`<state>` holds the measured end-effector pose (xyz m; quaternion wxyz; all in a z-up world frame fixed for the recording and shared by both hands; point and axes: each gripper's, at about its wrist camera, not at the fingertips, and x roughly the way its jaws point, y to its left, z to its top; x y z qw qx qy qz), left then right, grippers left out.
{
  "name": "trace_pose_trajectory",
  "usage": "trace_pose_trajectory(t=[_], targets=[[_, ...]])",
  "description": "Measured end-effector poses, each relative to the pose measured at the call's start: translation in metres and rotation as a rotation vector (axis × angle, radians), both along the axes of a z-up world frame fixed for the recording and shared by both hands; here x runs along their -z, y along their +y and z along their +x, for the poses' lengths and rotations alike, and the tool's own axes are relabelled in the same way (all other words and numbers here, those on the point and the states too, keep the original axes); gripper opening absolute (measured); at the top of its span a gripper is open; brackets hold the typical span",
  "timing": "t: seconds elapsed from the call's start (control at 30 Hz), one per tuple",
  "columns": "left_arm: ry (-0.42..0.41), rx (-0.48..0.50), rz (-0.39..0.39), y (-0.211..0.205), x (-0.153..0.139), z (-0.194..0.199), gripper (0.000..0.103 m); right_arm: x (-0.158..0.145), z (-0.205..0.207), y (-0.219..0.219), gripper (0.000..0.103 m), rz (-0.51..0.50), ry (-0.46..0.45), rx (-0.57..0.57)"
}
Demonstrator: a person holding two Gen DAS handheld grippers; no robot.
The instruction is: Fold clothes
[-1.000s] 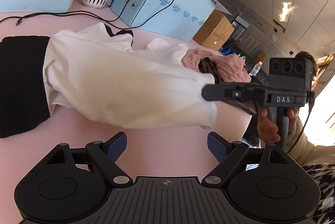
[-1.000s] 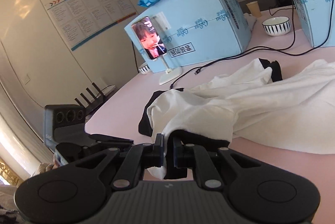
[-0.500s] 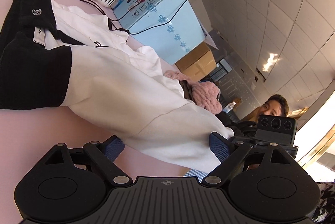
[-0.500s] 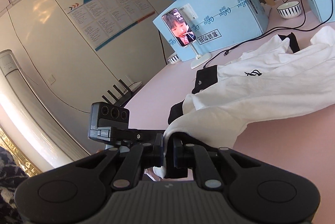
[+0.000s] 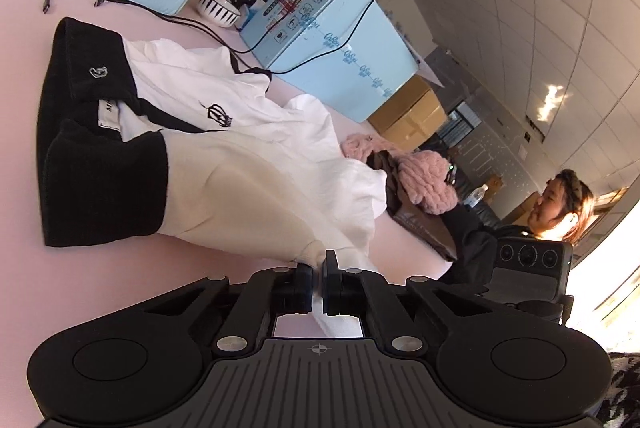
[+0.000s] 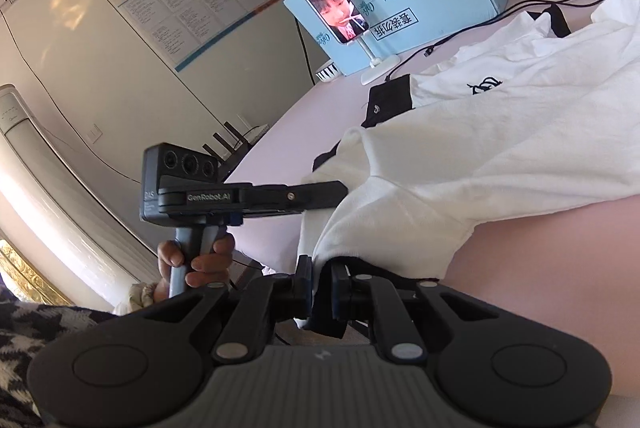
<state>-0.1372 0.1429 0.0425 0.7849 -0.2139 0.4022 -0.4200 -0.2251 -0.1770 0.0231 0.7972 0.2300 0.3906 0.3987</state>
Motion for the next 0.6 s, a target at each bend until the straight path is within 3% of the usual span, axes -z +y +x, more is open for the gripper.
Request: trace_pose_trajectory(t=[0.07, 0.13, 0.2, 0.37, 0.4, 0.43, 0.53, 0.6], targets=[[0.019, -0.015, 0.056, 0.013, -0.013, 0.000, 0.003, 0.005, 0.001, -0.001, 0.030, -0.014, 0.044, -0.005], [0.024, -0.031, 0.123, 0.022, -0.019, -0.001, 0.002, 0.003, -0.002, -0.013, 0.032, -0.041, 0.045, 0.021], [0.039, -0.042, 0.189, 0.030, -0.020, -0.002, 0.002, -0.005, -0.006, -0.033, 0.039, -0.087, 0.016, 0.105], [0.150, -0.010, 0.214, 0.043, 0.004, 0.002, 0.004, -0.027, -0.017, -0.119, 0.059, -0.273, -0.096, 0.529], [0.178, 0.014, 0.204, 0.042, 0.010, 0.004, 0.009, -0.030, -0.015, -0.136, 0.071, -0.314, -0.139, 0.586], [0.203, 0.031, 0.192, 0.039, 0.017, 0.005, 0.021, -0.031, -0.012, -0.153, 0.086, -0.355, -0.184, 0.636], [0.215, 0.053, 0.141, 0.024, 0.029, 0.007, 0.042, -0.018, 0.013, -0.179, 0.089, -0.392, -0.155, 0.669], [0.197, 0.073, 0.078, 0.012, 0.031, 0.009, 0.049, -0.003, 0.035, -0.186, 0.084, -0.380, -0.094, 0.641]])
